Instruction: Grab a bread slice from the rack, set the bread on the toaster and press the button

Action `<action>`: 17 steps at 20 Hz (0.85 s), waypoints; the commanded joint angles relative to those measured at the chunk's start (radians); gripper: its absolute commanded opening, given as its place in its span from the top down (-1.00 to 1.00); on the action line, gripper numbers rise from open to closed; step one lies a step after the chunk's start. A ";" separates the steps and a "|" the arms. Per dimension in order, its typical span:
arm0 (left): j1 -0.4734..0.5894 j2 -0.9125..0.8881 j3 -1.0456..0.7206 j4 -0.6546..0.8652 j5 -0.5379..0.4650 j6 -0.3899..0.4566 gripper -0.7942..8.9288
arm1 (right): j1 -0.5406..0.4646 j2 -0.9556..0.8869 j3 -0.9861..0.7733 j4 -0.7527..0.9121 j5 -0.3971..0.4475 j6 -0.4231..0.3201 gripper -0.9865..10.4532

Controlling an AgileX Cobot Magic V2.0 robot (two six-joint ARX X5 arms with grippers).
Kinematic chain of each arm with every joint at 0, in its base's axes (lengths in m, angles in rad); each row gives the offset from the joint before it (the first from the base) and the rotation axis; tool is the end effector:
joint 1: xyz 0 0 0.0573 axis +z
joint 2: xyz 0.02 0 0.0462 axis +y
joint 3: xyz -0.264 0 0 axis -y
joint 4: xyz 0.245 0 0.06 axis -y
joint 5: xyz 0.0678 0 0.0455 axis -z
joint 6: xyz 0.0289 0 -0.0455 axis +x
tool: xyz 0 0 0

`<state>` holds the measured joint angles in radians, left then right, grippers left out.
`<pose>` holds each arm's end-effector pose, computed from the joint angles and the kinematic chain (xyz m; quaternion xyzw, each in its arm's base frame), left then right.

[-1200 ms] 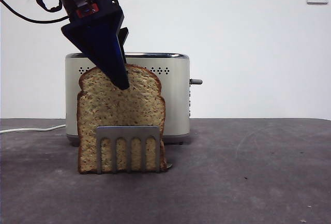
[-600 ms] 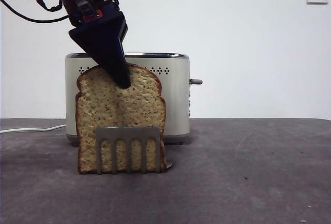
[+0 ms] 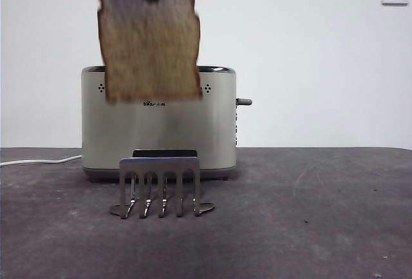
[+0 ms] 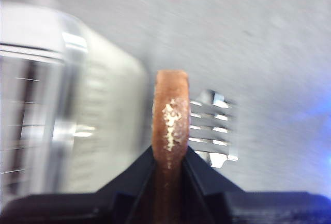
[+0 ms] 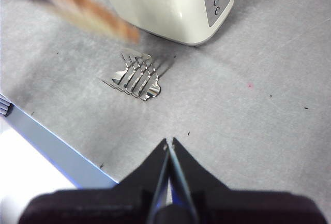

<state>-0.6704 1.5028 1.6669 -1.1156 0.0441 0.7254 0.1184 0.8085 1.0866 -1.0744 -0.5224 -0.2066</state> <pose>0.2265 -0.1812 0.3874 0.4274 0.2971 -0.4452 0.7286 0.1192 0.0287 0.3530 -0.0128 0.3479 0.3279 0.8782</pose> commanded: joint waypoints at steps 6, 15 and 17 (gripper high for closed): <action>-0.003 -0.008 0.203 0.034 -0.157 0.098 0.85 | 0.003 0.003 0.001 0.003 0.001 -0.013 0.85; 0.069 0.085 0.203 0.121 -0.143 0.296 0.85 | 0.003 0.003 0.001 0.003 0.001 -0.012 0.85; 0.092 0.106 0.203 0.121 -0.108 0.297 0.85 | 0.003 0.003 0.001 0.003 0.001 -0.012 0.85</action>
<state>-0.5797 1.6104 1.8736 -1.0012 -0.0700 1.0073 0.1184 0.8124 1.0866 -1.0744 -0.5217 -0.2100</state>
